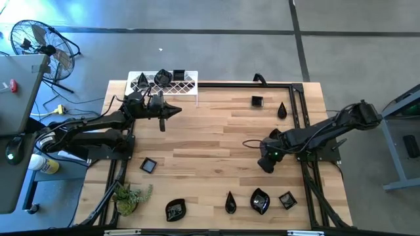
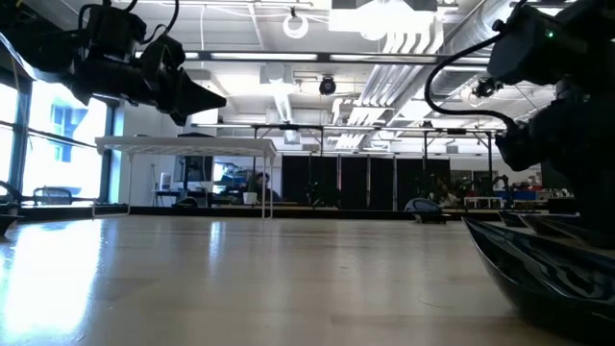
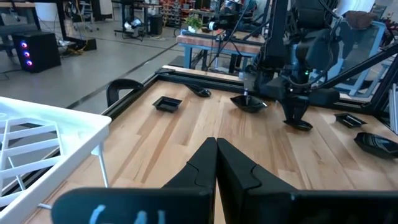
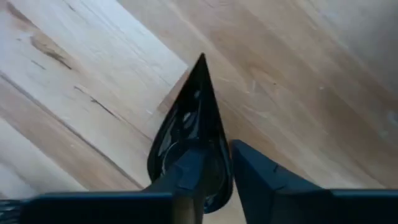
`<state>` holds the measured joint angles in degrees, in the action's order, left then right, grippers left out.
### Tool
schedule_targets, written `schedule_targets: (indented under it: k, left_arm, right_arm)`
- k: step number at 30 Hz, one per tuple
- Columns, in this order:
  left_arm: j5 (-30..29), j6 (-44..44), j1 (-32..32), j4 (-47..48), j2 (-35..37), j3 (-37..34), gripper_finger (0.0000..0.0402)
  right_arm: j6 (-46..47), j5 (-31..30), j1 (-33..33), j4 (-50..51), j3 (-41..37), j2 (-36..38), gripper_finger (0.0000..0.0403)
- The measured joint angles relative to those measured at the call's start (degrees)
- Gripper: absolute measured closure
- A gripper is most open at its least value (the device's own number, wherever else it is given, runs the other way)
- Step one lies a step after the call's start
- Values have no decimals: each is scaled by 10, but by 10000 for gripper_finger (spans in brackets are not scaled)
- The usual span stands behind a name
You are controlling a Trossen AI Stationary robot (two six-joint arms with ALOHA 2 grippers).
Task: Pick & Place Mini shaped plates
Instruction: Stack the middle drop-shaped plate on top of the drop-shaped plates on the shelf
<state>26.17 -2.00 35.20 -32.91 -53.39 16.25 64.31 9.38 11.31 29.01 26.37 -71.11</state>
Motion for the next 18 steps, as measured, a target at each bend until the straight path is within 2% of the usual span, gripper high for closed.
schedule_targets:
  k: [5, 12, 18]
  left_arm:
    - [0, -9, 0, 1, 0, 0, 401]
    - [-1, -13, 0, 12, -1, 0, 401]
    - [-3, -13, 0, 13, -1, 0, 401]
  right_arm:
    - [-3, -10, 1, -12, 9, 7, 395]
    - [-14, -25, -3, -63, 43, 12, 394]
    - [-28, -142, -49, -213, 84, -21, 397]
